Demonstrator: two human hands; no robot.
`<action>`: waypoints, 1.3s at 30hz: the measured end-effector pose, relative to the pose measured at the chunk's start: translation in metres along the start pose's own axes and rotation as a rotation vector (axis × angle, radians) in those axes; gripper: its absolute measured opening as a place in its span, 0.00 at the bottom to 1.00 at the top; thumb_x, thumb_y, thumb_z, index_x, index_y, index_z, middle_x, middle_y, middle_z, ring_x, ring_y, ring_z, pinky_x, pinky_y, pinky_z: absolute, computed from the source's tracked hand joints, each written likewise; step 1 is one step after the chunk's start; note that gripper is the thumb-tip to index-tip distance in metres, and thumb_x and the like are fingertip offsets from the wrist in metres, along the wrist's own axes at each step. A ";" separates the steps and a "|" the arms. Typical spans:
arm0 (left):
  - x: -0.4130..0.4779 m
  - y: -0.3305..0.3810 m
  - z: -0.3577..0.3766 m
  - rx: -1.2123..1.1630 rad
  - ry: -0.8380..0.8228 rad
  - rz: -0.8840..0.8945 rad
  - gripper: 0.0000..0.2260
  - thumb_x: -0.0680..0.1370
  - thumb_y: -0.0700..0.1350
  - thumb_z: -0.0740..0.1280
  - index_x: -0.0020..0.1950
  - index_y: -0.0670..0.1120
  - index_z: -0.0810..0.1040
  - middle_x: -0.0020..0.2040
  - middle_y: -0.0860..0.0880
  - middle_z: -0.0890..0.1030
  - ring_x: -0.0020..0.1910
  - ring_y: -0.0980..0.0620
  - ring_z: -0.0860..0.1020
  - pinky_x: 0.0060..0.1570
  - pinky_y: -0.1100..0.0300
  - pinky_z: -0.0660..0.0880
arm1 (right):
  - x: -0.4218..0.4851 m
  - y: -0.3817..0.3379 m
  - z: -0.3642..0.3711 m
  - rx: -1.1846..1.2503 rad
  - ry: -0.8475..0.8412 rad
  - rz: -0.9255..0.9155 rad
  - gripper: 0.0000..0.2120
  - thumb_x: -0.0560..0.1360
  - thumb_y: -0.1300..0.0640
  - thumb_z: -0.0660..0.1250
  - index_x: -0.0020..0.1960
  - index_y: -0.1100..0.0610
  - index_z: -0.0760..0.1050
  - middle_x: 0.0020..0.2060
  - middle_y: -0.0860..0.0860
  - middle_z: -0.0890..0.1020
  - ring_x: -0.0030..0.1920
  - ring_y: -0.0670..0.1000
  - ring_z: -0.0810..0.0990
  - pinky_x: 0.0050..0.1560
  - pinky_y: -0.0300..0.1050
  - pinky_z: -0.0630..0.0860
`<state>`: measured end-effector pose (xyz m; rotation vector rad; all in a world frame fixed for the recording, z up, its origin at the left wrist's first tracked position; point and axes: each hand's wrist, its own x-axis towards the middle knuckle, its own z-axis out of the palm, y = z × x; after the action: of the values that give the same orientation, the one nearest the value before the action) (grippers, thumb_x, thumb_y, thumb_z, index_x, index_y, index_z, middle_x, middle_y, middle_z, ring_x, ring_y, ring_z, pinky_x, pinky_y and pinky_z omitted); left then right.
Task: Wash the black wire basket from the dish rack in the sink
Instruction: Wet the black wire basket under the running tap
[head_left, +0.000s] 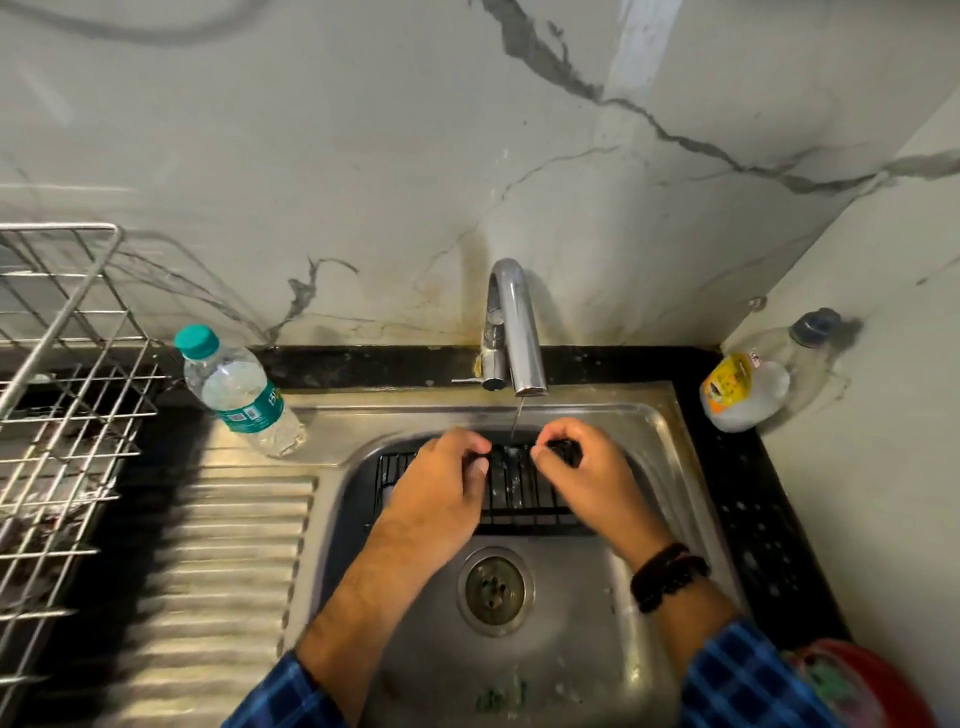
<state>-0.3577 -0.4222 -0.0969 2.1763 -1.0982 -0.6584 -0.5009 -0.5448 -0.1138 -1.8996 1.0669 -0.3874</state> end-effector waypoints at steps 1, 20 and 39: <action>-0.003 -0.002 -0.007 0.010 0.080 0.045 0.10 0.82 0.48 0.64 0.63 0.53 0.75 0.60 0.56 0.74 0.52 0.57 0.79 0.57 0.58 0.78 | 0.004 0.002 -0.008 0.058 -0.004 0.020 0.02 0.76 0.51 0.70 0.47 0.46 0.77 0.46 0.45 0.81 0.46 0.43 0.79 0.48 0.42 0.73; -0.017 -0.004 -0.029 -0.527 -0.002 -0.414 0.21 0.72 0.67 0.70 0.50 0.50 0.82 0.48 0.52 0.85 0.49 0.53 0.82 0.54 0.54 0.78 | 0.020 -0.009 -0.018 -0.324 0.051 0.226 0.29 0.82 0.36 0.46 0.35 0.53 0.71 0.36 0.54 0.78 0.46 0.59 0.79 0.50 0.51 0.75; -0.022 0.054 -0.021 -0.667 -0.306 -0.202 0.16 0.86 0.43 0.57 0.74 0.45 0.69 0.64 0.47 0.78 0.56 0.57 0.83 0.57 0.63 0.80 | 0.012 -0.021 -0.007 0.255 -0.130 0.095 0.12 0.84 0.52 0.61 0.46 0.57 0.77 0.38 0.52 0.79 0.40 0.47 0.77 0.36 0.34 0.75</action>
<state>-0.3848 -0.4233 -0.0408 1.6405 -0.6596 -1.2743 -0.4877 -0.5535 -0.0941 -1.6196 0.9689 -0.3241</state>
